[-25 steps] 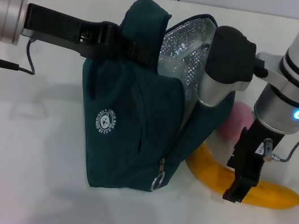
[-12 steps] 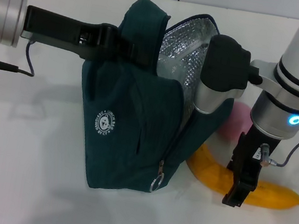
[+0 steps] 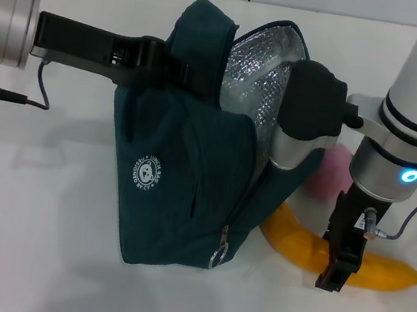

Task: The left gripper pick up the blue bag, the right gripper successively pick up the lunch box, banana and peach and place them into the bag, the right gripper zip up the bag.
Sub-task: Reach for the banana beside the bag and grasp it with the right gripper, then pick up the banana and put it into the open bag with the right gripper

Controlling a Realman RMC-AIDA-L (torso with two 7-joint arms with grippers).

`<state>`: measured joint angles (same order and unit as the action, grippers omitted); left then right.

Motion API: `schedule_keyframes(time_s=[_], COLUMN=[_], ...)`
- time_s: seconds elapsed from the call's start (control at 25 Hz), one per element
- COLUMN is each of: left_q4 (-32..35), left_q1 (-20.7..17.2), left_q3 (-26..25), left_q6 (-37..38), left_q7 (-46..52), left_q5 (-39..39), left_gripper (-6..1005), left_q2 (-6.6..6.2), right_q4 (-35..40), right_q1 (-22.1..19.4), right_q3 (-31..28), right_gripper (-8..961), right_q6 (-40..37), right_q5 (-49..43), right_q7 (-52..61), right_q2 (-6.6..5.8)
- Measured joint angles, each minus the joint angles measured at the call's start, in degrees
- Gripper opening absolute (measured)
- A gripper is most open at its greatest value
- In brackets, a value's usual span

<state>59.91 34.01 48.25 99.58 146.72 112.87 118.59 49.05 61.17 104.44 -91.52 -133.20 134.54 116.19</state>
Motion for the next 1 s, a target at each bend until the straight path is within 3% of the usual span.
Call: schedule_keyframes(time_s=[0.2, 0.4, 0.64, 1.0], left_q4=[-0.06, -0.06, -0.06, -0.06], left_q1=[0.06, 0.01, -0.18, -0.45], left_q3=[0.0, 0.0, 0.0, -0.03], left_q6=[0.0, 0.0, 0.0, 0.07], left_q7=[-0.03, -0.03, -0.03, -0.08], left_q5=[-0.03, -0.04, -0.04, -0.05], left_gripper=[35, 35, 35, 35], left_q2=[0.0, -0.02, -0.12, -0.38], right_q4=[-0.2, -0.21, 0.68, 2.34], right_q1=[0.13, 0.2, 1.01, 0.74], right_q3=[0.67, 0.98, 0.66, -4.09], right_gripper=[617, 499, 425, 411], right_q6=[0.37, 0.41, -0.55, -7.54], right_q5=[0.14, 0.14, -0.39, -1.39], right_q7=[0.19, 0.2, 1.32, 1.6], right_q2=[0.0, 0.0, 0.0, -0.49])
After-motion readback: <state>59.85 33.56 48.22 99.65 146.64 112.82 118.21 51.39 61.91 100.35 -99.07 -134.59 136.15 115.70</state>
